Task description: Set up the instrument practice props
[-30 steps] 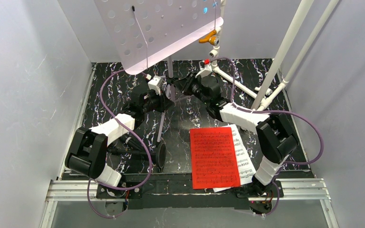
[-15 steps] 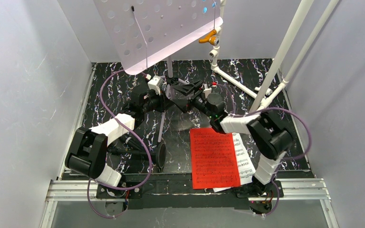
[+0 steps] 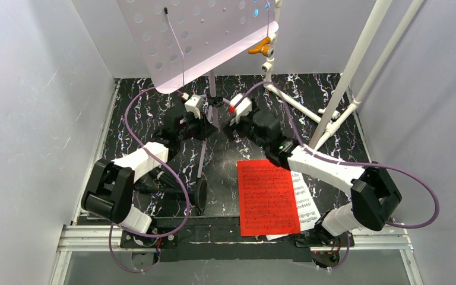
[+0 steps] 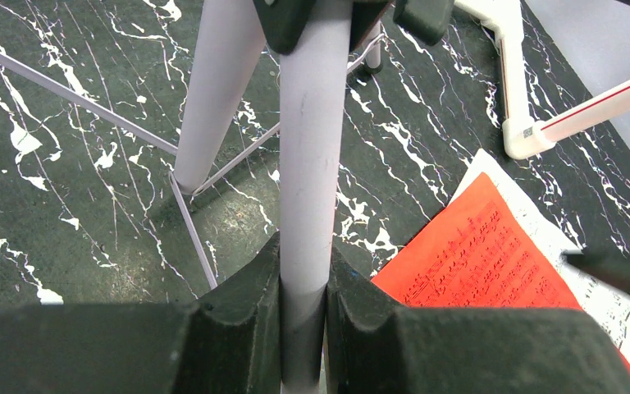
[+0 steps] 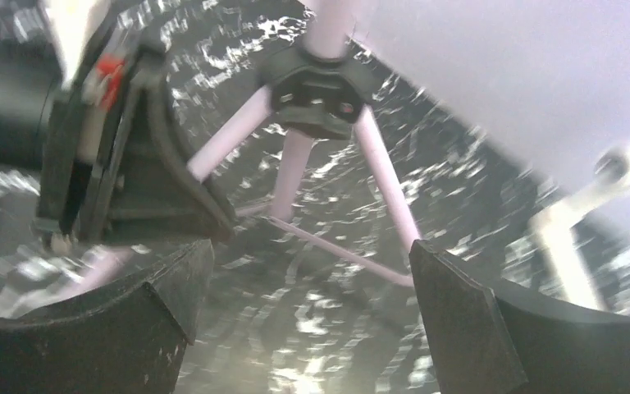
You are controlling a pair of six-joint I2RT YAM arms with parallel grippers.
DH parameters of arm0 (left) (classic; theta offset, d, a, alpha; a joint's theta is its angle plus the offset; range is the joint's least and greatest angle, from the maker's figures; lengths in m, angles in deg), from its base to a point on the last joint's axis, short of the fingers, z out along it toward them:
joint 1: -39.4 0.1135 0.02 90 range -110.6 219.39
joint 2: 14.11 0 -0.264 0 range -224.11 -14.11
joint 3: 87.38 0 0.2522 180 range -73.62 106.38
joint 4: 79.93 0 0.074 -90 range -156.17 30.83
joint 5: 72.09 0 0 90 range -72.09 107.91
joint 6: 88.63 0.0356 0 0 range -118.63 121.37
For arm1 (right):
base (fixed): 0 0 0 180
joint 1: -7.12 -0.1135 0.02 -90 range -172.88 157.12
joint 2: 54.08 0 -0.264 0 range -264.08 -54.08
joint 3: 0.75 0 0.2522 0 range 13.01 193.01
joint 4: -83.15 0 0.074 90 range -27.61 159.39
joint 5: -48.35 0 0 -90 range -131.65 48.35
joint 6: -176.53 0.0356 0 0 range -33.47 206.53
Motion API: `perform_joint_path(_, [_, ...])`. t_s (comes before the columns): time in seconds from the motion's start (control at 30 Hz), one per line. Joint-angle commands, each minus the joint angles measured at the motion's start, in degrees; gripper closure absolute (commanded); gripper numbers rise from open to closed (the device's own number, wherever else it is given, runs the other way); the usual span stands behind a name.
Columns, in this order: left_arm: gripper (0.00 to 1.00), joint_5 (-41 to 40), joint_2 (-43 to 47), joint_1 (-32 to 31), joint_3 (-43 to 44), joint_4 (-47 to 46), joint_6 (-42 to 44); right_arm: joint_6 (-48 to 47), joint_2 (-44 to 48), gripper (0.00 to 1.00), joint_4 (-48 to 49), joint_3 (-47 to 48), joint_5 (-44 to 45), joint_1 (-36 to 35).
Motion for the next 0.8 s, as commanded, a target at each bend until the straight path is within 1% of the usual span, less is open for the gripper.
perform_joint_path(0.0, [1.00, -2.5, 2.4, 0.6, 1.6, 1.2, -3.5, -43.4, -1.1, 0.03, 9.3, -3.4, 5.9, -4.9])
perform_joint_path(0.03, [1.00, -2.6, 2.4, 0.6, 1.6, 1.1, -3.5, -46.1, -1.8, 0.04, 12.0, -3.8, 5.1, -5.0])
perform_joint_path(0.1, [1.00, -2.7, 2.5, 0.6, 1.6, 1.2, -3.3, -51.5, -3.7, 0.12, 16.3, -3.5, 3.4, -5.0])
perform_joint_path(0.17, [1.00, -2.9, 2.7, 0.6, 1.4, 1.2, -3.1, -55.6, -6.1, 0.25, 20.6, -3.4, 2.8, -4.9])
perform_joint_path(0.2, [1.00, -3.0, 2.9, 0.6, 1.4, 1.3, -3.0, -56.4, -6.8, 0.29, 22.2, -3.0, 3.1, -4.9])
perform_joint_path(0.3, [1.00, -3.1, 3.3, 0.7, 1.4, 1.2, -2.8, -59.5, -8.9, 0.31, 23.3, -1.4, 3.8, -4.9])
perform_joint_path(0.47, [1.00, -2.8, 3.3, 0.8, 1.6, 1.2, -3.3, -59.1, -10.5, 0.30, 23.0, 0.8, 1.4, -4.9])
perform_joint_path(0.57, [1.00, -2.6, 3.1, 0.7, 1.6, 1.2, -3.4, -58.3, -12.4, 0.31, 24.1, 2.6, 1.5, -4.8])
perform_joint_path(0.77, [1.00, -2.6, 3.0, 0.7, 1.6, 1.2, -3.5, -58.1, -15.7, 0.37, 23.8, 6.6, 2.1, -4.8])
